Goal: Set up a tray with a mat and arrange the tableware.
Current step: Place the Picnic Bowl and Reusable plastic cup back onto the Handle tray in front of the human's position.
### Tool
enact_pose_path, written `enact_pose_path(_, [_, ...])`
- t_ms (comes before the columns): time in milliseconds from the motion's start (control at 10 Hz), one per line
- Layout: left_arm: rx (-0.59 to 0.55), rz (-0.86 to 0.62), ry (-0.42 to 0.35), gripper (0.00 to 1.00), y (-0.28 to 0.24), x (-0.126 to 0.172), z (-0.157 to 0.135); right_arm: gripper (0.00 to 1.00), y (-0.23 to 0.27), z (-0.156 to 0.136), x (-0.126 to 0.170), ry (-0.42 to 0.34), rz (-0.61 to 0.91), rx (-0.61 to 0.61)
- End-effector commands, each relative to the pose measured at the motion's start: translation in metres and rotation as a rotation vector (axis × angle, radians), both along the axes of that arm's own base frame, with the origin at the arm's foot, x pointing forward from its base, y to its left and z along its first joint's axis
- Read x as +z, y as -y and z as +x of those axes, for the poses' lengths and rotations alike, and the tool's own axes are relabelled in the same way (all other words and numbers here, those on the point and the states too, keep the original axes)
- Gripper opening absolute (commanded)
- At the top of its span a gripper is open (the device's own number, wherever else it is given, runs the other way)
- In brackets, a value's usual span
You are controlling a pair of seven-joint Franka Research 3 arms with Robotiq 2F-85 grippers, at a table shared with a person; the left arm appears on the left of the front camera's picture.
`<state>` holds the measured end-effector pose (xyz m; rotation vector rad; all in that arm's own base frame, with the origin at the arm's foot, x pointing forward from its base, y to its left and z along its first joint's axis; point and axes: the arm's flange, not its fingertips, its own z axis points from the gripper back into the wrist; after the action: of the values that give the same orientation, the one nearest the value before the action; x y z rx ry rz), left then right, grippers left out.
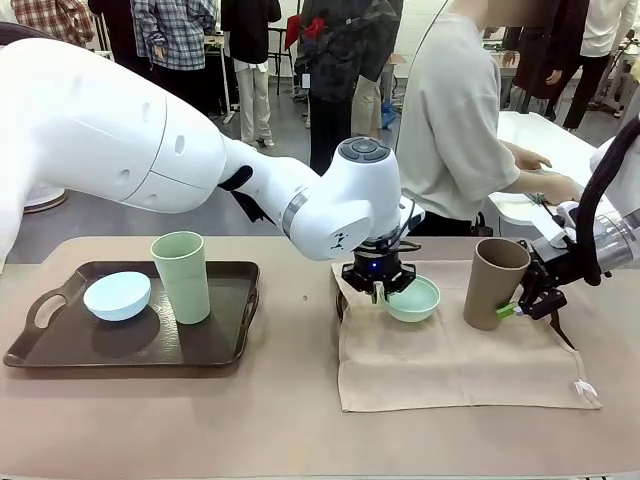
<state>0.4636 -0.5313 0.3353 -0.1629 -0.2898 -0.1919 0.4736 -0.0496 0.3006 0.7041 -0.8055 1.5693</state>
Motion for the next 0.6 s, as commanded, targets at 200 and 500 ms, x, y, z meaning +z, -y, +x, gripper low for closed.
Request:
enact_pose_path(200, [0.018,0.007,0.003,1.00,-0.006,0.016,-0.009,1.00,0.014,-0.003,0.021,-0.023,-0.178,-0.076])
enact_pose_path(500, [-0.027,-0.002,-0.011,1.00,-0.020,0.047,-0.025,1.00,0.039,-0.009,0.050,-0.027,-0.253,-0.204])
